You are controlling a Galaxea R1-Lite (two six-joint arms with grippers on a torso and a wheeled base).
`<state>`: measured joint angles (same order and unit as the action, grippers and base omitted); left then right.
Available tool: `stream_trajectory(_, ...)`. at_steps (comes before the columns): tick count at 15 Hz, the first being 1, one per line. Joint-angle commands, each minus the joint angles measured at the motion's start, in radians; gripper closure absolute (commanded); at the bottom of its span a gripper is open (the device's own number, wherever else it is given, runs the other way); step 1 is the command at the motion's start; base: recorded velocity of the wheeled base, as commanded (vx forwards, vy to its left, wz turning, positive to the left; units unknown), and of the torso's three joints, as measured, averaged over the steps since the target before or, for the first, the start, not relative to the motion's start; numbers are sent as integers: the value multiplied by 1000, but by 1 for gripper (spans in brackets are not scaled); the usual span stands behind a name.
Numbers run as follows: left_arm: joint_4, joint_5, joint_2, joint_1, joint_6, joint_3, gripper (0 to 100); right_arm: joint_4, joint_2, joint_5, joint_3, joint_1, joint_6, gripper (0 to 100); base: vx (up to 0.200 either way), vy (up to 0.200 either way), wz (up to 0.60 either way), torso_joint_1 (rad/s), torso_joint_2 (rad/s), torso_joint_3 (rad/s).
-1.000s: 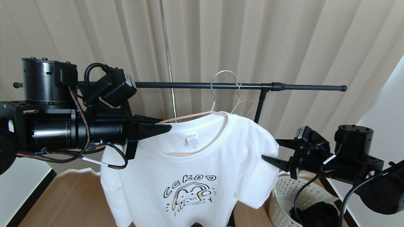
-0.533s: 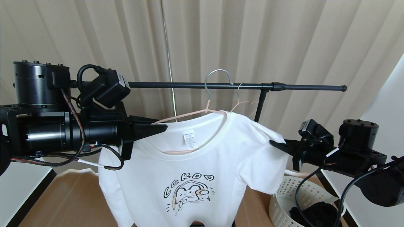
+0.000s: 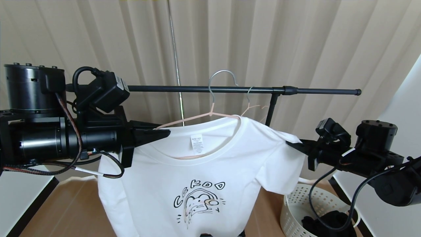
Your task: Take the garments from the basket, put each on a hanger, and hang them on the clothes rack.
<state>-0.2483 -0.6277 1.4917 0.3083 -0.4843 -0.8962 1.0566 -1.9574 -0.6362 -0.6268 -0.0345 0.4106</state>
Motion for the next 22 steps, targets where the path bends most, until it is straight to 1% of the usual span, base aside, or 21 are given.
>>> stream_trajectory(1,0,0,-7,-5,1,-1,100,0,-20,1,-13,10,-3,100,0,0,0,0,0,0)
stream_trajectory(7,0,0,-21,-15,6,3,100,-1,-54,3,-42,34,-15,100,0,0,0,0,0,0)
stream_trajectory(13,-2,0,-24,-25,15,2,100,-4,-75,12,-47,34,-18,100,0,0,0,0,0,0)
stream_trajectory(18,0,0,-25,-25,29,6,100,5,-43,4,-10,24,-16,100,0,0,0,0,0,0)
stream_trajectory(19,0,0,-25,-25,29,6,100,3,-35,3,-5,24,-18,0,0,0,0,0,0,0)
stream_trajectory(21,0,0,-25,-25,29,5,100,5,-12,0,15,15,-16,0,0,0,0,0,0,0)
stream_trajectory(22,0,0,-25,-25,29,6,100,6,8,-17,25,13,-13,0,0,0,0,0,0,0)
